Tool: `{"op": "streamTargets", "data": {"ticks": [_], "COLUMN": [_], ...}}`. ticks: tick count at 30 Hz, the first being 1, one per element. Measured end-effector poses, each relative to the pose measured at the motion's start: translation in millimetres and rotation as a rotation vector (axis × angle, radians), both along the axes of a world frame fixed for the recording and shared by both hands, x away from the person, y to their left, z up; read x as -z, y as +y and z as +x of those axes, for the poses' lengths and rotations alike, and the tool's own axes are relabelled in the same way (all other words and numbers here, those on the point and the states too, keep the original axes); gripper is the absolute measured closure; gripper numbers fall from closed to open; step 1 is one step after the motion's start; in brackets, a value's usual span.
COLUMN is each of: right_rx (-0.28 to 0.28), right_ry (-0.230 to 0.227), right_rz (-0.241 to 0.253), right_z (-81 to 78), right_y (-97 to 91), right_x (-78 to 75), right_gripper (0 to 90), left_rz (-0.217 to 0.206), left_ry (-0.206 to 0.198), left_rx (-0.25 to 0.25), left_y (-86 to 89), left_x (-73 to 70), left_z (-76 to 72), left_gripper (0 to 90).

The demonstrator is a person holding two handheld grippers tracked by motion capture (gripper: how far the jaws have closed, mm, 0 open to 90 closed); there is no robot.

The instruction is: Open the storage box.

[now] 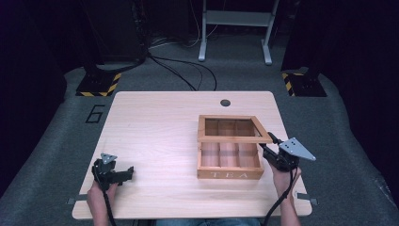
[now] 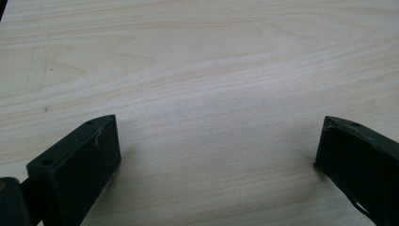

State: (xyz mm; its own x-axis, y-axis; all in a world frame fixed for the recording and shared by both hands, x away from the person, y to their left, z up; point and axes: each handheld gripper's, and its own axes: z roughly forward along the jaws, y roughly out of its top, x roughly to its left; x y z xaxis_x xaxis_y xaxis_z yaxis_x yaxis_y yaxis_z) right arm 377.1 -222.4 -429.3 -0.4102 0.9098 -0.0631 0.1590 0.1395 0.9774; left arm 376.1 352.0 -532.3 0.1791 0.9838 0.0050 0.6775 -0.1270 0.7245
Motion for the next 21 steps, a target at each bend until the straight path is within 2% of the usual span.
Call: {"op": "streamTargets", "data": {"ticks": [21], "right_rx": [-0.015], "right_ry": [0.044], "right_rz": [0.062], "right_z": [17.7], "right_y": [-4.2], "right_x": [-24.1], "right_gripper": [59.0], "left_rz": [0.000], "left_ry": [0.002], "left_rx": [0.001], "left_y": [0.0], "left_x": [-0.1], "left_z": [0.0], "left_gripper": [0.4]}}
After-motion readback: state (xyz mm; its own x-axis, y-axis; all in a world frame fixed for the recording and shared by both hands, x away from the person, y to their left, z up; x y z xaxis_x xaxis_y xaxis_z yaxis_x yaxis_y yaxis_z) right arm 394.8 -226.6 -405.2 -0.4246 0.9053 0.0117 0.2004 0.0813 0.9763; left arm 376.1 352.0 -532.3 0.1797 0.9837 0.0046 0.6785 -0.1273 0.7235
